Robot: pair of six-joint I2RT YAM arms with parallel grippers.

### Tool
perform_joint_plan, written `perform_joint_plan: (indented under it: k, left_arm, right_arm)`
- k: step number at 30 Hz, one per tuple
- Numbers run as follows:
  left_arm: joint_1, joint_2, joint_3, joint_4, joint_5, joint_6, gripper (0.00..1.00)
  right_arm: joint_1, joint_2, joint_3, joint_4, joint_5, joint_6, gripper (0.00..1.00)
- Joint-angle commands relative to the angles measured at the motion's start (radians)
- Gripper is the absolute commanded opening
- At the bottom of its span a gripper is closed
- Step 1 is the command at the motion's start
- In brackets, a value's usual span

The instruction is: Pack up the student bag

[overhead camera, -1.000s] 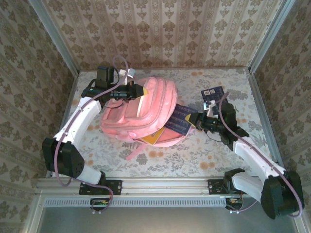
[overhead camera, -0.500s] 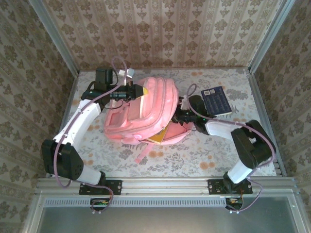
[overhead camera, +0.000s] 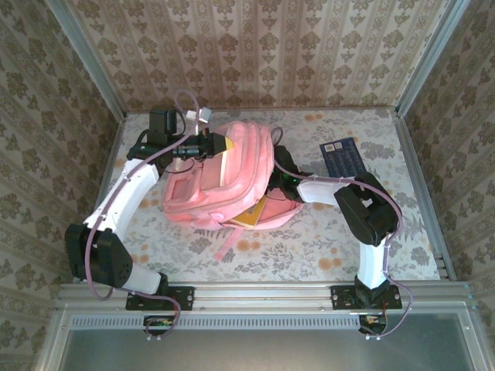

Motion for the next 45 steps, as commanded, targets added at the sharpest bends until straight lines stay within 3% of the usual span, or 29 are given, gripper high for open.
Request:
perform_joint_plan:
  k: [1, 12, 23, 29, 32, 36, 43, 45]
  left_arm:
    - [0.008, -0.058, 0.014, 0.13, 0.078, -0.011, 0.0]
    - [0.044, -0.064, -0.022, 0.147, 0.045, -0.033, 0.0]
    - [0.058, -0.078, -0.039, 0.127, 0.017, -0.024, 0.0]
    - [0.054, -0.078, 0.028, -0.101, -0.13, 0.149, 0.0]
    - [0.013, -0.068, 0.074, -0.23, -0.272, 0.261, 0.0]
    - [-0.104, 0.009, 0.175, -0.405, -0.505, 0.408, 0.0]
    - [-0.215, 0.187, 0.288, -0.469, -0.559, 0.406, 0.01]
    - [-0.229, 0.211, 0.282, -0.427, -0.529, 0.37, 0.12]
  right_arm:
    - [0.016, -0.021, 0.024, -0.124, 0.118, -0.084, 0.62]
    - [-0.034, -0.237, -0.105, -0.298, 0.277, -0.267, 0.99]
    - [-0.063, -0.39, -0.198, -0.36, 0.358, -0.307, 0.99]
    - [-0.11, -0.552, -0.247, -0.505, 0.509, -0.315, 1.0]
    - [-0.169, -0.643, -0.287, -0.54, 0.506, -0.312, 1.0]
    - [-0.23, -0.757, -0.318, -0.613, 0.571, -0.357, 1.0]
    - [-0.308, -0.838, -0.293, -0.712, 0.631, -0.467, 0.99]
    - [-0.348, -0.803, -0.256, -0.753, 0.628, -0.476, 0.98]
